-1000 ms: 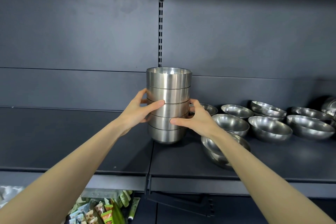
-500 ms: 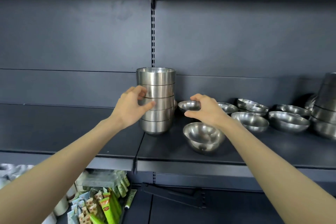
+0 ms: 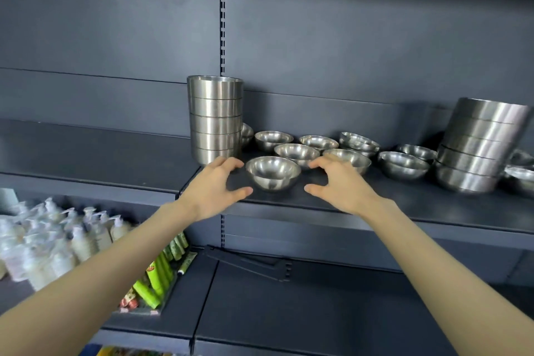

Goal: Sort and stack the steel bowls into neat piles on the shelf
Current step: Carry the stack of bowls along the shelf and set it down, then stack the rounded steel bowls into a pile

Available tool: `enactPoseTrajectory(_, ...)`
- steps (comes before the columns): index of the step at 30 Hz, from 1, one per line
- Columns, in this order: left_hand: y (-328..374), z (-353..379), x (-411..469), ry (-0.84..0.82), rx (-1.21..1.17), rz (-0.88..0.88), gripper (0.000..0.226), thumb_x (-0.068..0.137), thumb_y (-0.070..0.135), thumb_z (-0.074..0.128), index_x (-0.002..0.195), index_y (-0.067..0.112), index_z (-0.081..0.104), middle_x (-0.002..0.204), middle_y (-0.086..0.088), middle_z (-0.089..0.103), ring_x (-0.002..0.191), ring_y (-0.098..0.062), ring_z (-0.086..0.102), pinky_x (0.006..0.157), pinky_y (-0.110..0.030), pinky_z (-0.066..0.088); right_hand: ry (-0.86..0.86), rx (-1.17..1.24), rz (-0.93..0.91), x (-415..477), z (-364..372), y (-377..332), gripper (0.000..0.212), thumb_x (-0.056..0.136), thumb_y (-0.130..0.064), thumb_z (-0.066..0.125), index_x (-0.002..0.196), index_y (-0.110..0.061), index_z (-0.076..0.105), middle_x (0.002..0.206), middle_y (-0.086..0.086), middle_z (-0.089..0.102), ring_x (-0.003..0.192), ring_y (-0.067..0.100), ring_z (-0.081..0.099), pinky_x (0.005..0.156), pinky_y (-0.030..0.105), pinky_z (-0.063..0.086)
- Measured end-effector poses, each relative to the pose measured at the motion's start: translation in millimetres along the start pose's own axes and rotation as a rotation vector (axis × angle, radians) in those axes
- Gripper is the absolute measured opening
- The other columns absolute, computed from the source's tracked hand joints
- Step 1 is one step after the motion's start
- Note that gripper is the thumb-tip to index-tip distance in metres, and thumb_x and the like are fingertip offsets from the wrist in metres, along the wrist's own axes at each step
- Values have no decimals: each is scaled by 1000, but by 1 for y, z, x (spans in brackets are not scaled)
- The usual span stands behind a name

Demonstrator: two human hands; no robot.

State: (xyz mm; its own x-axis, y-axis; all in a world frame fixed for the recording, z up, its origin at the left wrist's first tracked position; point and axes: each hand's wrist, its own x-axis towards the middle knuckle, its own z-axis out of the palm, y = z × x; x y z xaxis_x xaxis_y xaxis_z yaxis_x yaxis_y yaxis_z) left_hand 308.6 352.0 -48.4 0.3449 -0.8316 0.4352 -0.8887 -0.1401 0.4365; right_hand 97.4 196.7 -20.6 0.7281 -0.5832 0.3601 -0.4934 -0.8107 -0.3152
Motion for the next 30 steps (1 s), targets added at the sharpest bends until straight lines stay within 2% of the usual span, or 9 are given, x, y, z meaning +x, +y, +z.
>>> enactPoseTrajectory(9,-17,41,10,-19,-210,-173,70,81,40,72,138,16,40,134,-4,49,124,-16,47,94,-22,35,-36,84,54,4,25,18,52,89,-31,68,135,-16,49,142,3,44,126,23,46,103,43,41)
enactPoseTrajectory(13,-26,53,25,-49,-284,-207,80,77,41,76,141,15,36,138,-6,48,126,-17,47,95,-22,35,-29,166,71,16,38,25,57,87,-34,69,137,-17,48,141,2,46,127,20,46,102,38,42)
enactPoseTrajectory(17,-32,57,39,-74,-385,-208,78,74,38,79,138,16,40,119,9,58,120,-11,52,90,-16,36,3,284,94,24,50,29,66,81,-41,74,137,-18,47,137,-1,50,120,13,50,96,31,43)
enactPoseTrajectory(19,-34,59,44,-96,-430,-218,77,72,39,80,136,15,42,119,10,60,118,-7,52,91,-15,36,9,357,111,26,55,30,69,78,-43,76,136,-20,48,132,-5,52,113,9,50,92,26,42)
enactPoseTrajectory(22,-36,64,45,-71,-463,-220,72,71,39,81,132,18,49,118,9,60,119,-7,52,95,-19,37,12,466,127,28,58,28,60,74,-43,79,127,-29,54,121,-14,55,107,3,54,90,22,43)
enactPoseTrajectory(24,-35,65,43,-49,-457,-199,65,72,38,81,128,21,52,112,12,61,114,-5,54,91,-15,37,25,528,116,30,59,26,47,74,-40,80,116,-32,59,112,-16,63,102,-3,59,87,17,45)
enactPoseTrajectory(27,-31,63,42,-9,-486,-163,56,71,35,81,119,24,55,101,21,64,101,8,58,78,0,37,104,583,93,33,56,23,35,74,-35,82,104,-33,65,102,-14,70,100,-1,63,86,15,48)
enactPoseTrajectory(30,-22,59,45,75,-523,-122,56,71,38,81,118,24,54,101,20,65,98,12,58,77,-3,41,196,657,61,36,45,24,33,69,-34,85,96,-37,68,94,-13,74,96,0,67,87,18,51)
